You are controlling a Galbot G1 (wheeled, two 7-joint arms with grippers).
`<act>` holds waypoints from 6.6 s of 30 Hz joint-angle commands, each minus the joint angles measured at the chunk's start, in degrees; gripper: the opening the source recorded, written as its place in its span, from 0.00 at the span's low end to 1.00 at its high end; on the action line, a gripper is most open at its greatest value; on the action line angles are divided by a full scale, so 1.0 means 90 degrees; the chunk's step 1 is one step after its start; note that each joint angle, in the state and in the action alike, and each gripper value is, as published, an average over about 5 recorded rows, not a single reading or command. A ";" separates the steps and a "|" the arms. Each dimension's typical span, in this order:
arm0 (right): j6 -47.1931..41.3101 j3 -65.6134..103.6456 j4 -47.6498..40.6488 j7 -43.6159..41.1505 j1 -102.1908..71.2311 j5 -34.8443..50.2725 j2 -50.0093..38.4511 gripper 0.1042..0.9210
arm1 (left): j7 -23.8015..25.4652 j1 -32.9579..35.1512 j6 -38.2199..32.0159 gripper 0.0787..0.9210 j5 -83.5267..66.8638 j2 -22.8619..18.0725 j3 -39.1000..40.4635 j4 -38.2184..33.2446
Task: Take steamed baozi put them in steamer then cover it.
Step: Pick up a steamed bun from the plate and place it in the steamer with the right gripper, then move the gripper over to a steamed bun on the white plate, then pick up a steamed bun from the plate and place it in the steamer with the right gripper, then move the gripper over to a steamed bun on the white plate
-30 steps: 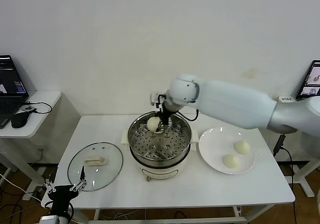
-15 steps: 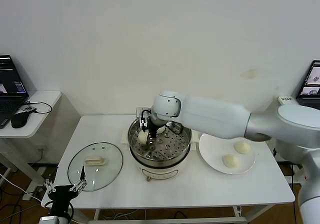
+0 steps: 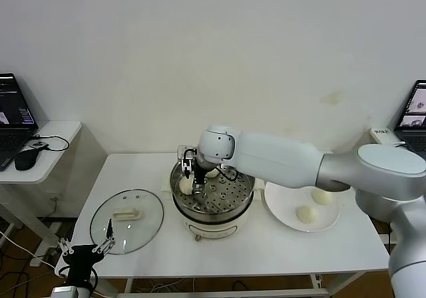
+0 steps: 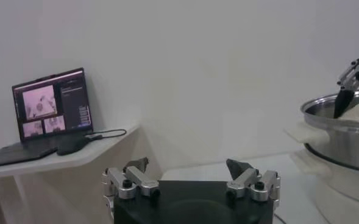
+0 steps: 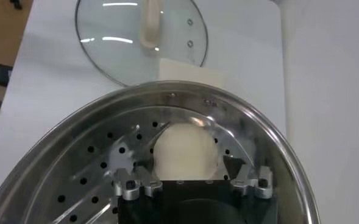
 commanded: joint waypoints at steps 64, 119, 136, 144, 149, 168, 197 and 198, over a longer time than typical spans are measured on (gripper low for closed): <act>0.2598 0.2478 0.0471 -0.1499 -0.3309 -0.3972 -0.4276 0.88 | 0.0019 -0.0107 0.0139 0.88 0.0236 0.0018 0.0195 0.0058; 0.2221 0.1103 0.0734 -0.2085 0.1105 -0.1882 -0.3323 0.64 | 0.0006 -0.0221 0.0196 0.88 0.0091 0.0080 0.0130 -0.0151; 0.2856 -0.0118 0.1349 -0.1573 0.0885 -0.1463 -0.1643 0.65 | -0.0025 -0.0206 0.0199 0.88 0.0054 -0.0076 -0.0056 -0.0181; 0.3848 -0.0502 0.1299 -0.1550 0.0576 -0.2500 -0.1359 0.65 | -0.0048 -0.0191 0.0175 0.88 0.0043 -0.0157 -0.0095 -0.0155; 0.4321 -0.0590 0.1300 -0.1578 0.0484 -0.2700 -0.1346 0.66 | -0.0054 -0.0211 0.0175 0.88 0.0049 -0.0179 -0.0097 -0.0164; 0.4865 -0.0673 0.1278 -0.1468 0.0404 -0.2738 -0.1069 0.66 | -0.0033 -0.0208 0.0162 0.88 0.0095 -0.0175 -0.0096 -0.0198; 0.2217 0.0910 0.1315 -0.2178 0.0689 -0.2661 -0.3362 0.88 | 0.0000 -0.0303 0.0185 0.88 0.0117 -0.0059 -0.0056 -0.0204; 0.2131 0.0976 0.1317 -0.2166 0.0628 -0.2644 -0.3503 0.88 | 0.0001 -0.0305 0.0188 0.88 0.0129 -0.0053 -0.0030 -0.0216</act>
